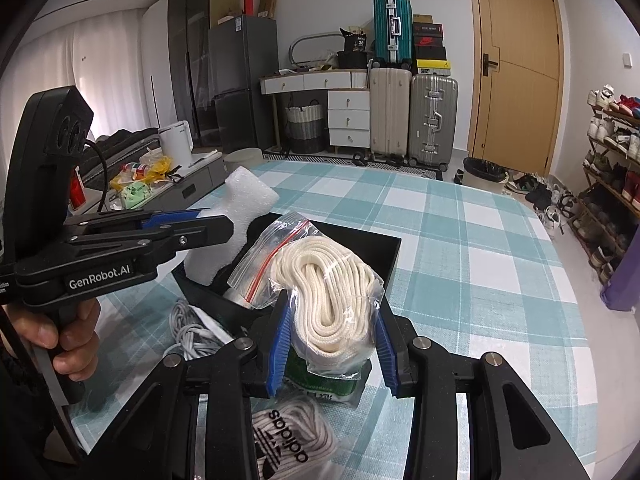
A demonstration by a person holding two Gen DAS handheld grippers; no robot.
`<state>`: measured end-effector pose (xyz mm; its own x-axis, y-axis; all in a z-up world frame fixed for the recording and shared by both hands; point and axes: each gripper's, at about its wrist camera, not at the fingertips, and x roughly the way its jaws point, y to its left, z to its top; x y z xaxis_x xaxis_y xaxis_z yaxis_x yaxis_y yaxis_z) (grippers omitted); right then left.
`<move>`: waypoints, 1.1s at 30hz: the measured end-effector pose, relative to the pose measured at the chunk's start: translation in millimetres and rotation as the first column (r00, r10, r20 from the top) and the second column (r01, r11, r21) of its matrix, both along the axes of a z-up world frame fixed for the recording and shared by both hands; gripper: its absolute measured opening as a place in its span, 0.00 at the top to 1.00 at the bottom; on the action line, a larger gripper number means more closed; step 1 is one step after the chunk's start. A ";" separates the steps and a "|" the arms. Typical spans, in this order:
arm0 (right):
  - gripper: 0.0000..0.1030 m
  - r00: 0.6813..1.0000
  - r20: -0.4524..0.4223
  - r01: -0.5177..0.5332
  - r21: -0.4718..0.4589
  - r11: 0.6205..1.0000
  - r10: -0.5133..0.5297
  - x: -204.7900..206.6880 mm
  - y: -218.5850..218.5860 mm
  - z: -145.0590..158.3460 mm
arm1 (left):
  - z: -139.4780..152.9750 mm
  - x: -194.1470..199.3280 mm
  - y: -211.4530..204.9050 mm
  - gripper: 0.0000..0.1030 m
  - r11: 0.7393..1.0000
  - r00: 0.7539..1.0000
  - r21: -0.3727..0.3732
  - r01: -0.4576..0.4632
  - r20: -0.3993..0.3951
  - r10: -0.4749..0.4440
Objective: Organize soft objects
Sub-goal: 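Lower the foam strip and bagged rope into the black box and release both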
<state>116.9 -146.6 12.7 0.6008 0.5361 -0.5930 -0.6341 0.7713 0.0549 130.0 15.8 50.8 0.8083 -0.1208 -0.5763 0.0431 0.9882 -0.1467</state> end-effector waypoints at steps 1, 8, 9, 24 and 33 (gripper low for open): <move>0.63 1.000 0.000 0.003 -0.004 1.000 -0.003 2.1 1.2 -0.8 | -1.1 1.8 0.1 0.77 1.000 1.000 -0.001 0.000 -0.002 0.000; 0.63 1.000 -0.009 -0.014 -0.027 1.000 0.014 17.2 12.8 -7.4 | -9.8 12.4 2.6 0.77 1.000 1.000 0.008 -0.007 -0.021 0.007; 0.63 1.000 -0.011 -0.016 -0.029 0.999 0.016 19.4 14.5 -8.3 | -10.8 13.3 2.9 0.77 1.000 1.000 0.014 -0.010 -0.022 0.010; 0.63 0.999 -0.029 -0.029 -0.048 0.998 0.027 38.6 30.4 -24.3 | -25.8 22.6 2.5 0.76 0.998 0.999 0.063 -0.012 -0.052 0.016; 0.22 1.000 0.010 -0.014 -0.022 1.000 0.014 31.5 20.7 -16.2 | -20.8 14.8 1.2 0.43 0.998 0.998 0.068 -0.007 -0.070 0.011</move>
<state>148.3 -126.0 -3.5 0.5993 0.5313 -0.5988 -0.6450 0.7635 0.0319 144.7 17.0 30.0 0.7666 -0.0723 -0.6380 0.0261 0.9963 -0.0816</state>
